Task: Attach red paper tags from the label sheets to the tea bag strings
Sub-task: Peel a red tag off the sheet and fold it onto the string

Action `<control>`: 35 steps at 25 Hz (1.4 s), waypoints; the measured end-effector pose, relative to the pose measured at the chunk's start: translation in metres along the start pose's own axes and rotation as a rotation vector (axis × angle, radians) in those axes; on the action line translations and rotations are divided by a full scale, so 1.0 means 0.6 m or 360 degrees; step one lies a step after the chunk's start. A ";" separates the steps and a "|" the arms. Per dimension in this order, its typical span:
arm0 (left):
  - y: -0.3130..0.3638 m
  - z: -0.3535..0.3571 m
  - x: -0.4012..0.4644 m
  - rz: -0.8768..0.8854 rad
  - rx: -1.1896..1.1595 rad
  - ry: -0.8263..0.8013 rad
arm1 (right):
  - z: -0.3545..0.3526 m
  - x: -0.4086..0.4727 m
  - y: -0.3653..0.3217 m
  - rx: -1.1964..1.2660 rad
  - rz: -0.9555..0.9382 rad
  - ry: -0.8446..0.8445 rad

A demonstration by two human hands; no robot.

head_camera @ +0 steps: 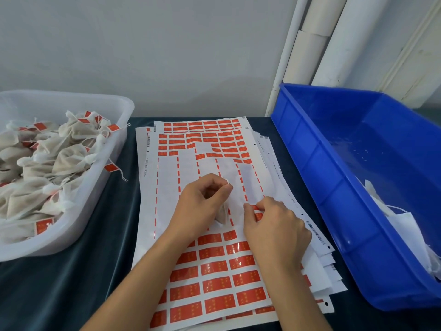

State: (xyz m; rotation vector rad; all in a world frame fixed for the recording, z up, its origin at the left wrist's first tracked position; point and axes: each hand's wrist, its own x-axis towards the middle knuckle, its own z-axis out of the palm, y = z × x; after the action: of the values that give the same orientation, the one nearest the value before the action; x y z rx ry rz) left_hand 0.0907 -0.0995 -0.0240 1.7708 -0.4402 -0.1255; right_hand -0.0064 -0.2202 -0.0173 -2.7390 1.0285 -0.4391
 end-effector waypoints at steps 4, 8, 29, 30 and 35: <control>0.002 0.001 0.000 -0.0005 0.0010 -0.0001 | 0.003 0.000 0.003 0.0046 0.0010 0.0017; 0.002 0.000 0.000 -0.0005 0.0000 -0.0007 | 0.003 0.001 0.005 0.0078 0.0014 0.0058; 0.004 -0.001 -0.001 -0.0033 0.0018 -0.0014 | 0.011 0.006 0.024 0.0465 -0.0108 0.0271; 0.004 -0.001 -0.001 -0.0034 0.0021 -0.0015 | 0.014 0.009 0.026 0.0450 -0.0122 0.0246; 0.004 -0.002 -0.001 -0.0045 0.0013 -0.0014 | 0.021 0.022 0.030 0.0345 -0.0053 0.0172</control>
State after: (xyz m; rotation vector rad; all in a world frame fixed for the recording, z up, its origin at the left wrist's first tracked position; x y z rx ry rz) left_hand 0.0900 -0.0984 -0.0214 1.7853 -0.4224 -0.1515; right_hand -0.0034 -0.2413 -0.0313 -2.5664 0.9018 -0.6691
